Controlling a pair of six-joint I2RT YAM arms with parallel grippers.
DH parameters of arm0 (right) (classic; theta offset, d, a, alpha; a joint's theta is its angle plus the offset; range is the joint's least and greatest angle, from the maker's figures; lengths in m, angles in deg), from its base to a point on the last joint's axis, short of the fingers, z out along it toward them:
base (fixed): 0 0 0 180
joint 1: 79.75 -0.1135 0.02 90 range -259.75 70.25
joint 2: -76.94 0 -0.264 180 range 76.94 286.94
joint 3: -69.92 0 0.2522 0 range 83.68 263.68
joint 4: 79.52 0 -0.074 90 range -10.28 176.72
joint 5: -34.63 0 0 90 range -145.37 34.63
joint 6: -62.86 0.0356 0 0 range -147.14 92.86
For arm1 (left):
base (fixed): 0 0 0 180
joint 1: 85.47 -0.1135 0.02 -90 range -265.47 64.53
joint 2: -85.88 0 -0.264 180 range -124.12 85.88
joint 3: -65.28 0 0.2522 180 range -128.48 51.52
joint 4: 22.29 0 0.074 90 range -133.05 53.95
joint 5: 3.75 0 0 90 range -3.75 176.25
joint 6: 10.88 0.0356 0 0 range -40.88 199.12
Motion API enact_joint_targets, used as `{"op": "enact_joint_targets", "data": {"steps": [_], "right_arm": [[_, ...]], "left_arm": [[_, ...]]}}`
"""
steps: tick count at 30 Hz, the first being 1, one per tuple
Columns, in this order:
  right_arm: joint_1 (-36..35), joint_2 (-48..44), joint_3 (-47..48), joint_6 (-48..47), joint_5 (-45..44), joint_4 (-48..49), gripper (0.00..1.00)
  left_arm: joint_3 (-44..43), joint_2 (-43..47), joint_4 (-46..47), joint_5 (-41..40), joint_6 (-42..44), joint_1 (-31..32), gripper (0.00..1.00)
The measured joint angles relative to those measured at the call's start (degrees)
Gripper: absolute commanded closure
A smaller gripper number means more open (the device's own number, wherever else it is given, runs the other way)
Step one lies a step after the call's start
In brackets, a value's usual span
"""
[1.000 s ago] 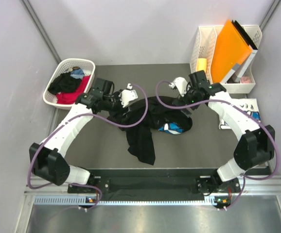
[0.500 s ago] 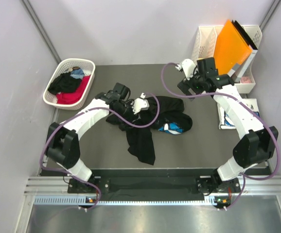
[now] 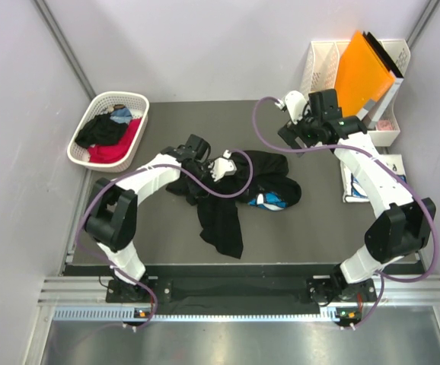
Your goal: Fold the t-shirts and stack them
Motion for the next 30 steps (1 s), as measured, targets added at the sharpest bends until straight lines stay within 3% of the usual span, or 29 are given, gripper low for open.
{"op": "enact_joint_targets", "data": {"steps": [8, 18, 22, 25, 30], "right_arm": [[0.00, 0.04, 0.00, -0.09, -0.37, 0.04, 0.04], [0.00, 2.49, 0.44, -0.22, -0.72, 0.24, 0.04], [0.00, 3.08, 0.44, -0.20, -0.85, 0.28, 0.04], [0.00, 3.08, 0.52, -0.20, -0.87, 0.55, 0.04], [0.11, 3.08, 0.59, 0.13, -1.77, 2.40, 0.04]], "left_arm": [[-2.47, -0.66, -0.26, -0.48, -2.36, 0.33, 1.00], [-21.53, 8.13, -0.09, -4.07, -6.75, 0.59, 1.00], [-28.44, 11.58, 2.29, -10.69, -6.99, 0.76, 1.00], [-30.80, 13.57, 6.64, -20.57, -6.58, 0.98, 1.00], [-28.55, 14.82, 17.94, -34.80, 1.40, 0.39, 1.00]]}}
